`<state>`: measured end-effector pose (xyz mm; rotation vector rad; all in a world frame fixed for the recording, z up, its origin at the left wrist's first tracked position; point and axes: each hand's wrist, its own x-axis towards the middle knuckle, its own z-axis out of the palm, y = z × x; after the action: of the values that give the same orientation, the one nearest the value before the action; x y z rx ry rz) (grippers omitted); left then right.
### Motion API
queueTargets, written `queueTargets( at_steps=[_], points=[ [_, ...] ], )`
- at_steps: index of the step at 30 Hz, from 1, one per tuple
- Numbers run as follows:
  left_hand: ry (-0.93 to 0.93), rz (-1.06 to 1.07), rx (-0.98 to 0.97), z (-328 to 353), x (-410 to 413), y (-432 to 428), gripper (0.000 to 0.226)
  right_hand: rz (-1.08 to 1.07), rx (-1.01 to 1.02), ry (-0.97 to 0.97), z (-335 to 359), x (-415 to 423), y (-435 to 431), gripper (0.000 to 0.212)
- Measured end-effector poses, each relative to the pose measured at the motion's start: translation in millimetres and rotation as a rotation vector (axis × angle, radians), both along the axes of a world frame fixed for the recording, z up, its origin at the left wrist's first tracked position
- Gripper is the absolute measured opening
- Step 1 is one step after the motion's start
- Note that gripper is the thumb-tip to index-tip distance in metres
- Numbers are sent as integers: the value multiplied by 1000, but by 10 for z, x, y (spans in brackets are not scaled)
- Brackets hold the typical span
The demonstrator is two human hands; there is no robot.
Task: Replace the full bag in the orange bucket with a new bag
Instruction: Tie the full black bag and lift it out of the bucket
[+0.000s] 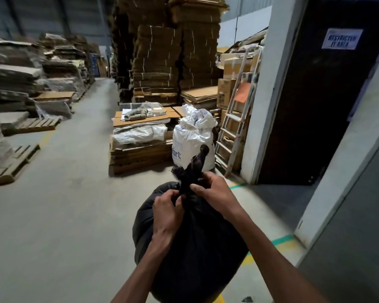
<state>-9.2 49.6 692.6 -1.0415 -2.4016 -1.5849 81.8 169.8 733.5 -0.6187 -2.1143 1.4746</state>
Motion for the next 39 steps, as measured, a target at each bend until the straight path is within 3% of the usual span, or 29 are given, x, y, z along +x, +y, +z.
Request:
queueTargets(
  at_steps=[2, 4, 8, 13, 20, 24, 26, 28, 30, 35, 37, 39],
  points=[
    [-43, -41, 27, 11, 26, -28, 16, 4, 174, -87, -73, 52, -86, 47],
    [-148, -140, 27, -29, 53, -50, 18, 15, 202, -151, -197, 120, -157, 44],
    [-409, -352, -7, -289, 124, -71, 14, 1, 117, -252, -388, 362, -170, 36],
    [-510, -523, -73, -625, 475, -59, 12, -131, -29, -321, -716, 897, -310, 39],
    [-404, -749, -235, -810, 1303, -129, 13, -439, 52, -388, -854, 1932, -652, 13],
    [-360, -878, -268, -889, 1925, -266, 8, -399, 99, -502, -958, 2607, -1003, 42],
    [-319, -948, -265, -876, 2319, -379, 17, -436, 170, -544, -1004, 2996, -1252, 48],
    [-229, -1043, -306, -887, 2705, -481, 26, -554, 173, -520, -1040, 3352, -1497, 28],
    [-146, -1048, -386, -838, 3111, -632, 20, -664, 124, -477, -1084, 3715, -1725, 16],
    [-240, -1185, -170, -921, 3941, -1181, 19, -840, 62, -469, -1128, 4613, -2318, 4],
    [-176, -1270, -190, -956, 4226, -1334, 8, -899, 48, -462, -1140, 4935, -2531, 17],
    [-99, -1350, -220, -936, 4536, -1412, 18, -965, 10, -474, -1161, 5250, -2724, 22]
  ],
)
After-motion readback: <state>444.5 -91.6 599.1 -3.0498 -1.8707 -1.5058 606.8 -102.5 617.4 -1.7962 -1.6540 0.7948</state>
